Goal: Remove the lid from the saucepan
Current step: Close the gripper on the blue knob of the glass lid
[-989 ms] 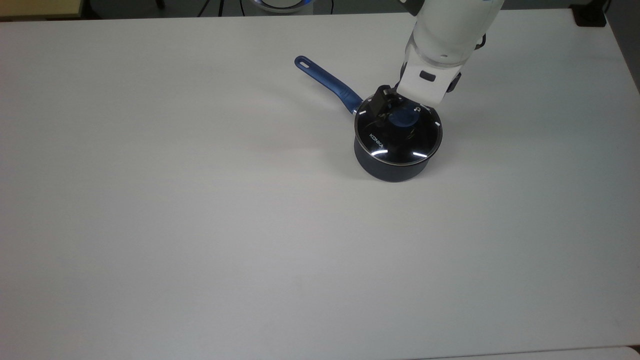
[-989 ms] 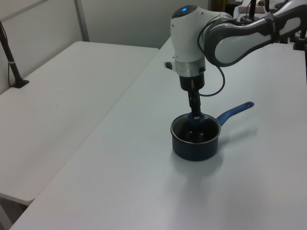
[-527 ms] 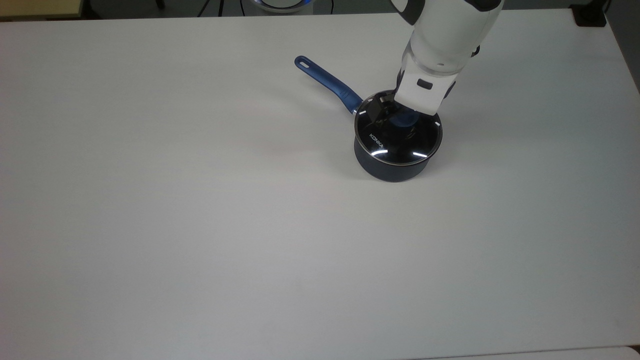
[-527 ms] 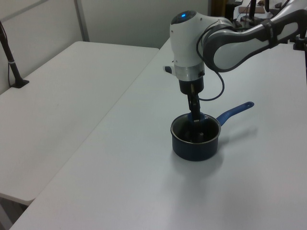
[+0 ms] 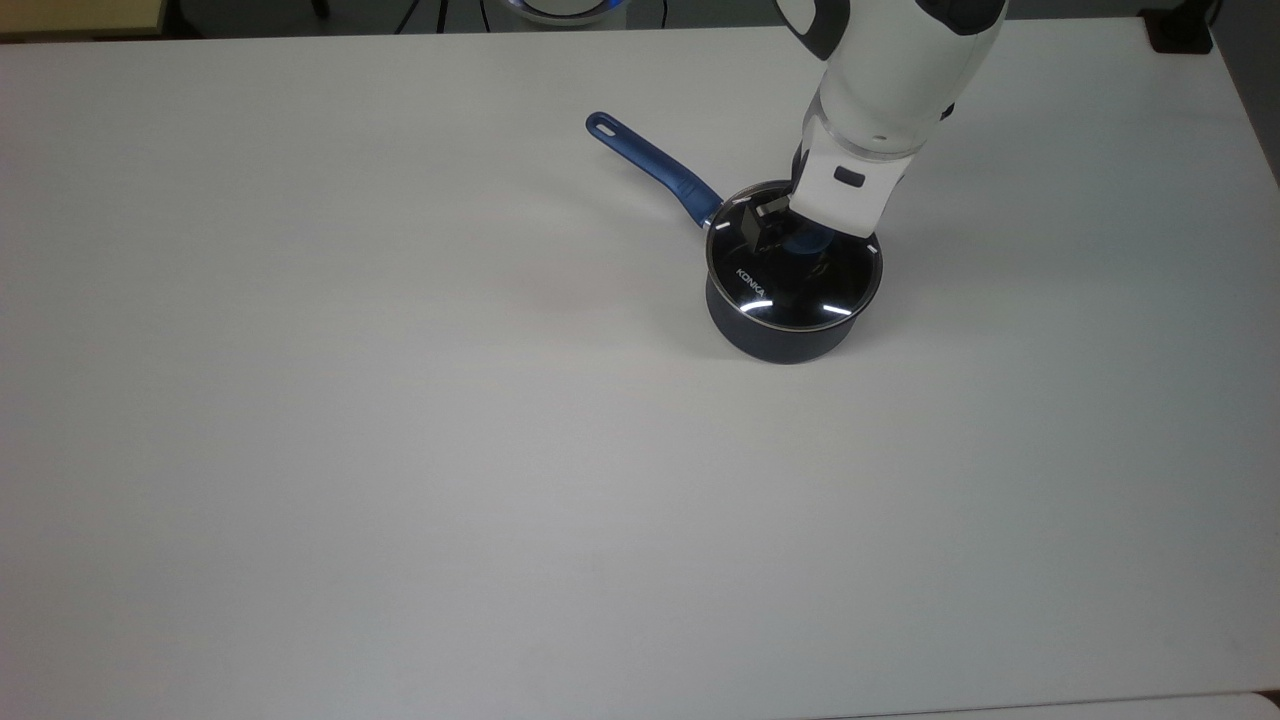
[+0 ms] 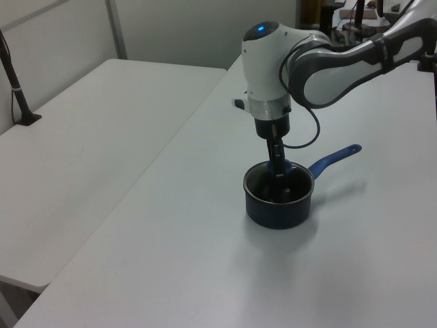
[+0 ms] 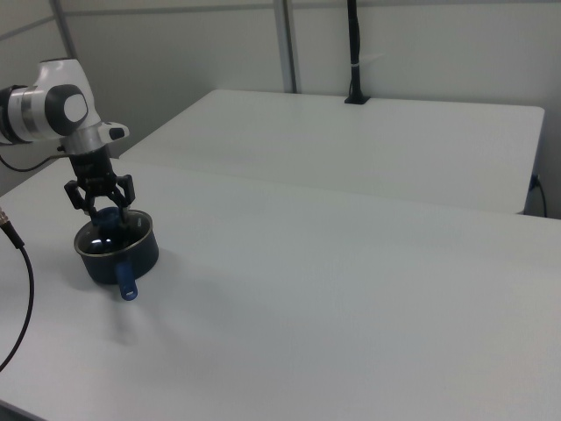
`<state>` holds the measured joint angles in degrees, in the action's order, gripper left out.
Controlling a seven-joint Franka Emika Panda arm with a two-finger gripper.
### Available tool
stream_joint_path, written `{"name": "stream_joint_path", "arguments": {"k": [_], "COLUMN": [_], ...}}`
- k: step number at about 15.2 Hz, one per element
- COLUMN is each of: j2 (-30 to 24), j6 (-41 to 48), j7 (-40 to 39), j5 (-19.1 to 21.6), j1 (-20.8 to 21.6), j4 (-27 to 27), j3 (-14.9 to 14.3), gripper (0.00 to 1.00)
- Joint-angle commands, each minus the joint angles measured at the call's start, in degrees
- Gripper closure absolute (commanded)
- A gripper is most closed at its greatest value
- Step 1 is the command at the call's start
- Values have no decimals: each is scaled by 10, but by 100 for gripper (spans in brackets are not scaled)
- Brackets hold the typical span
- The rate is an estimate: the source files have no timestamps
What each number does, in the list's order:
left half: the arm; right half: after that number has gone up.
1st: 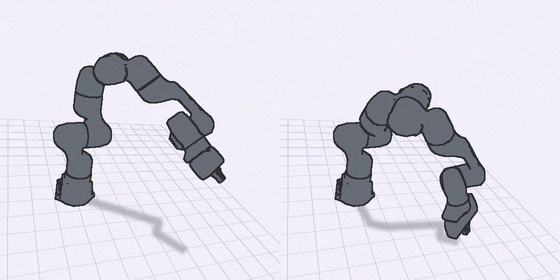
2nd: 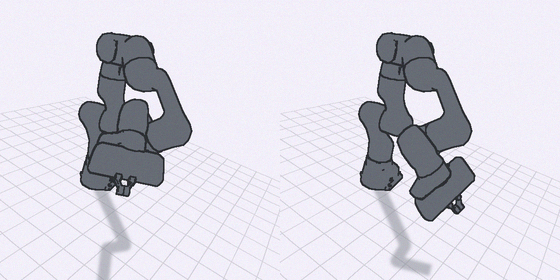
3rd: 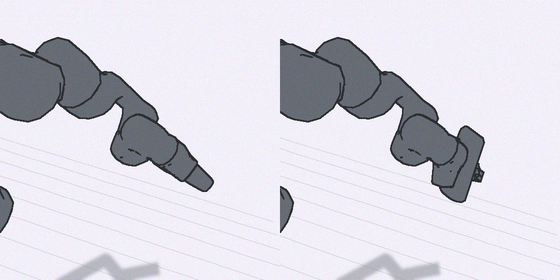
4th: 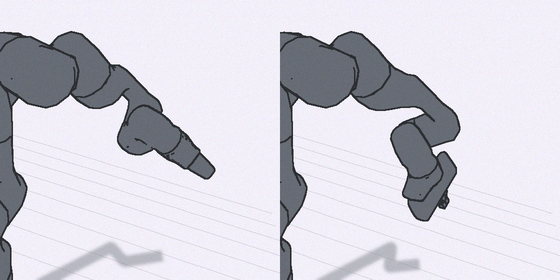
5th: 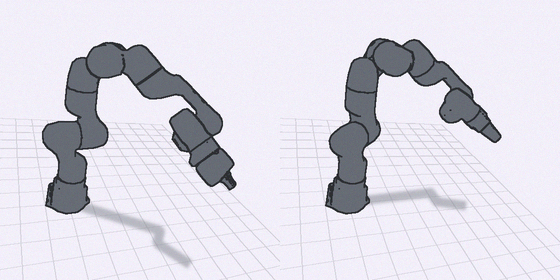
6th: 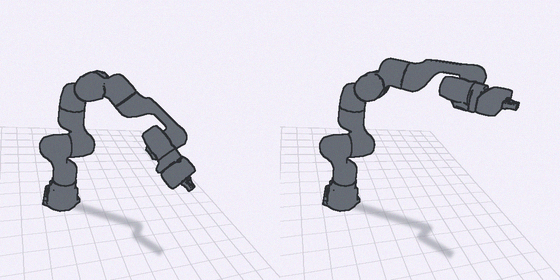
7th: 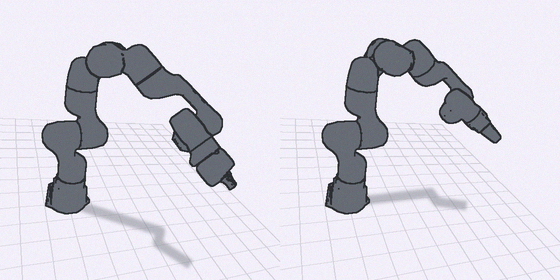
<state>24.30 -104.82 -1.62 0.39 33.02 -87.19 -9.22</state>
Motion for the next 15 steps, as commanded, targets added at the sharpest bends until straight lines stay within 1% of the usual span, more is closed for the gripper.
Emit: {"name": "stream_joint_path", "arguments": {"k": [1, 6, 8, 13, 15], "j2": [-14, -22, -23, -35, -38], "j6": [-9, 8, 8, 17, 43], "j7": [-10, -8, -8, -8, -8], "j5": [-10, -6, -6, -1, 0], "j1": [5, 6, 6, 5, 2], "j4": [-12, -8, -7, -6, 13], "j3": [-4, -3, -3, -3, -3], "gripper": [33, 41, 47, 51, 51]}}
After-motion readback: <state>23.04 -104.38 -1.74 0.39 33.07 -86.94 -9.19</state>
